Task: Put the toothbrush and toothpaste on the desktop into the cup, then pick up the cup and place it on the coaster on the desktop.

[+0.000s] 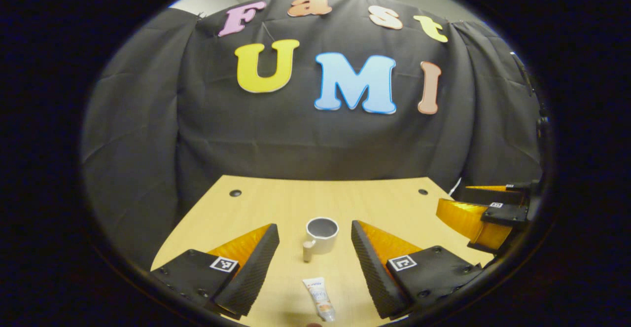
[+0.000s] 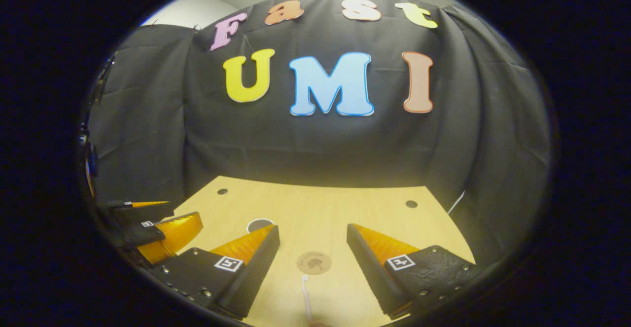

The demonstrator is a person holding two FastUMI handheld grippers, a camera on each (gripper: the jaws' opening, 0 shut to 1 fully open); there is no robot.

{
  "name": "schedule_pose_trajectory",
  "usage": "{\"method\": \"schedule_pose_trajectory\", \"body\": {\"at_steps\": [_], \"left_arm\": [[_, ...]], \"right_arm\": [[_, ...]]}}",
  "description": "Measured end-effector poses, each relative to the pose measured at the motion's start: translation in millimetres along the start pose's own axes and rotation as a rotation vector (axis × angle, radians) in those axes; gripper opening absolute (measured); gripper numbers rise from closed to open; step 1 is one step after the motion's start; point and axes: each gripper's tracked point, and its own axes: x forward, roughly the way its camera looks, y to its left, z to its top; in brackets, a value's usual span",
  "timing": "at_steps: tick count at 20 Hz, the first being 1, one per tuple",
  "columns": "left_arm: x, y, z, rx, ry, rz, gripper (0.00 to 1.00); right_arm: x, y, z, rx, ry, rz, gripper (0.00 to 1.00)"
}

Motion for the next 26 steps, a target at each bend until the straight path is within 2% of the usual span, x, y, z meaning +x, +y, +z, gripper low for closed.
{"method": "schedule_pose_trajectory", "body": {"at_steps": [3, 7, 8, 9, 10, 11, 12, 14, 15, 16, 18, 19, 20, 21, 22, 23, 24, 26], "left_arm": [[16, -1, -47, -0.006, 0.112, -0.015, 0.95], [34, -4, -110, -0.069, 0.291, -0.021, 0.95], [39, -4, -126, -0.085, 0.333, -0.023, 0.92], [37, -3, -142, -0.100, 0.371, -0.022, 0.95], [40, -2, -155, -0.115, 0.406, -0.019, 0.92], [43, -1, -169, -0.129, 0.438, -0.015, 0.99], [44, 1, -181, -0.138, 0.470, -0.008, 0.92], [50, 0, -204, -0.148, 0.542, 0.004, 0.92], [51, 1, -218, -0.149, 0.583, 0.008, 0.99], [50, 3, -229, -0.147, 0.625, 0.012, 0.96], [49, 4, -248, -0.151, 0.686, 0.020, 0.97], [52, 3, -257, -0.157, 0.710, 0.025, 0.92], [55, 2, -264, -0.162, 0.731, 0.028, 0.97], [56, 2, -271, -0.164, 0.749, 0.033, 0.93], [57, 3, -276, -0.163, 0.766, 0.039, 0.97], [57, 5, -280, -0.159, 0.784, 0.047, 0.97], [57, 6, -284, -0.154, 0.806, 0.058, 0.92], [58, 7, -290, -0.162, 0.835, 0.076, 0.93]], "right_arm": [[13, 4, -38, 0.012, 0.127, 0.013, 0.90], [26, 13, -98, 0.054, 0.337, 0.042, 0.90], [28, 13, -111, 0.067, 0.381, 0.046, 0.90], [32, 15, -124, 0.077, 0.421, 0.051, 0.90], [34, 15, -137, 0.084, 0.462, 0.051, 0.91], [36, 16, -150, 0.087, 0.499, 0.049, 0.91], [38, 15, -160, 0.090, 0.535, 0.045, 0.93], [43, 16, -186, 0.097, 0.614, 0.043, 0.93], [44, 13, -200, 0.102, 0.652, 0.040, 0.93], [47, 12, -209, 0.106, 0.684, 0.037, 0.93], [51, 12, -227, 0.106, 0.740, 0.031, 0.93], [52, 11, -236, 0.103, 0.769, 0.031, 0.93], [53, 10, -241, 0.100, 0.792, 0.030, 0.93], [54, 9, -248, 0.088, 0.815, 0.026, 0.93], [56, 8, -253, 0.075, 0.834, 0.025, 0.93], [58, 9, -258, 0.063, 0.850, 0.027, 0.93], [57, 10, -263, 0.055, 0.872, 0.033, 0.93], [60, 12, -268, 0.044, 0.896, 0.030, 0.93]]}}
